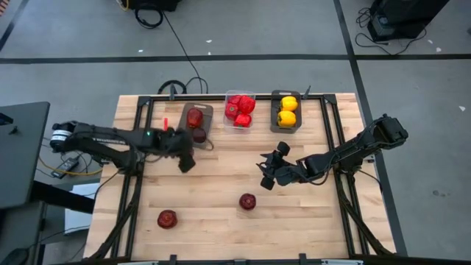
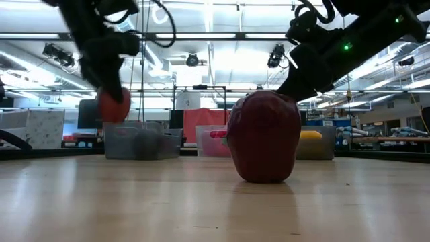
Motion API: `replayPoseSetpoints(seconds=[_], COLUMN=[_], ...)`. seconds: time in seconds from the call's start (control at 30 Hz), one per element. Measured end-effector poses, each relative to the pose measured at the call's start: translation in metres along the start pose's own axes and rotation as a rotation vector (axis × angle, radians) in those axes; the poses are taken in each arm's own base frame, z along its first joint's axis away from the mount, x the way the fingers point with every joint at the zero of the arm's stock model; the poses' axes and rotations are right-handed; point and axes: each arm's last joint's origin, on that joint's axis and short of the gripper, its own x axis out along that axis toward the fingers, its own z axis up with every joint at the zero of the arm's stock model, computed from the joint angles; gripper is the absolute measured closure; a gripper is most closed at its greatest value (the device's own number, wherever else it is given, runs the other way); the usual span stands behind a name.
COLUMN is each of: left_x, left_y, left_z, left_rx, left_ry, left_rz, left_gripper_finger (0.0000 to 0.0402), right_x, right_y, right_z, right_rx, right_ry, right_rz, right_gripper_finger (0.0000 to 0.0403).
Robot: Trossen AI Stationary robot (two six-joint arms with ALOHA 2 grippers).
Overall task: Sort produce into baskets
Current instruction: Put the top apple into the left black transparent bin
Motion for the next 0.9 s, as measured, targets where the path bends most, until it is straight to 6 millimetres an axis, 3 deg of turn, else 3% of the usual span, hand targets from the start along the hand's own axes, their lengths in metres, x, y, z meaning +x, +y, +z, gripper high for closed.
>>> replayPoseSetpoints(seconds=[0.3, 0.43, 0.53, 0.73, 0.9], left_x=[-0.027, -0.013, 0.003, 0.032, 0.054], left_y=[0.054, 0.079, 0.087, 0.086, 0.084], left_z=[0.052, 0.057, 0.055, 0.053, 0.05], left_rx=[-0.058, -0.103, -0.126, -0.131, -0.166], left_ry=[-0.091, -0.051, -0.002, 0.007, 0.04], left_rz=[0.162, 0.221, 0.237, 0.22, 0.202], left_gripper_finger=[0.0128, 0.0127, 0.0127, 0.012, 0.0087], right_x=[0.0, 0.0, 0.0, 0.0, 0.0], right_y=[-0.001, -0.001, -0.001, -0.002, -0.003], right_z=[-0.003, -0.003, -0.004, -0.007, -0.008], right_rx=[-0.015, -0.017, -0.024, -0.043, -0.027], right_ry=[0.024, 0.027, 0.038, 0.072, 0.084], right_rz=[-0.011, -0.01, -0.001, 0.028, 0.008], right_gripper_finger=[0.0199, 0.0199, 0.0199, 0.0199, 0.0199])
